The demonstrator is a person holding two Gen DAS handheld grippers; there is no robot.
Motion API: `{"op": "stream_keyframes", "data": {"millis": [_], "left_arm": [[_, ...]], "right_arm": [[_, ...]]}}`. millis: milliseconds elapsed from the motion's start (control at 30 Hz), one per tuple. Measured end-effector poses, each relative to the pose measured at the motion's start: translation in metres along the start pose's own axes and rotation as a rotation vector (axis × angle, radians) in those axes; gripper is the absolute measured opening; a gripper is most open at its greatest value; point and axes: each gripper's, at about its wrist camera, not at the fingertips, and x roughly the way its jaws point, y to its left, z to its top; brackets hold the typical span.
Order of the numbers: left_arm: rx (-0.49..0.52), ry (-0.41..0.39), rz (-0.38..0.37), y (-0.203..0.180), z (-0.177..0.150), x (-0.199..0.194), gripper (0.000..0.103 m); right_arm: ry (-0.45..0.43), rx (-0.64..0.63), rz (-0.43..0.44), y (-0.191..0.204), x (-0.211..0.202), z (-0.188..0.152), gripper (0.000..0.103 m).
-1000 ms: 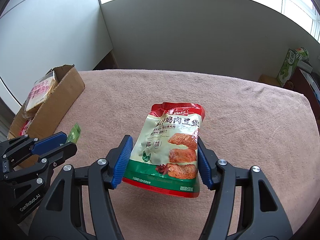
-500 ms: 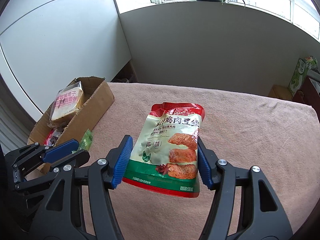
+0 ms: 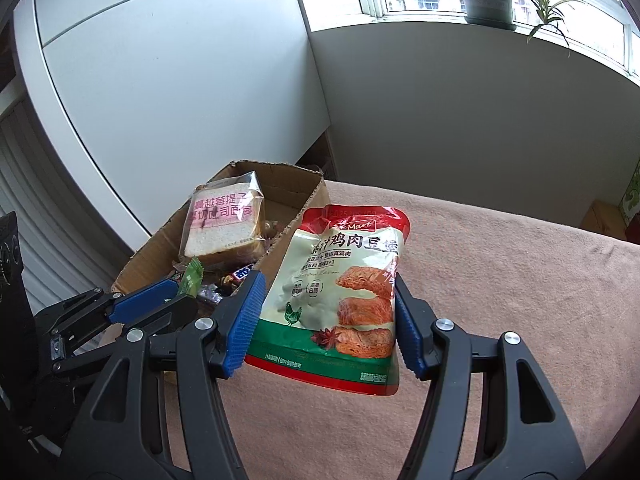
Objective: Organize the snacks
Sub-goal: 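Carry the green candy and snack pouch over the cardboard box, then lower both items into the box and open both grippers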
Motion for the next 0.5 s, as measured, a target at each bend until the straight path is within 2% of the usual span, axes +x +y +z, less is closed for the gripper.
{"op": "stream_keyframes", "data": {"millis": [200, 500], "left_arm": [[-0.074, -0.011, 0.044, 0.039, -0.004, -0.007, 0.022], [-0.133, 0.000, 0.093, 0.080, -0.013, -0.006, 0.022]], "right_arm": [[0.019, -0.017, 0.077, 0.033, 0.018, 0.006, 0.063], [0.065, -0.066, 0.140, 0.081, 0.055, 0.008, 0.064]]}}
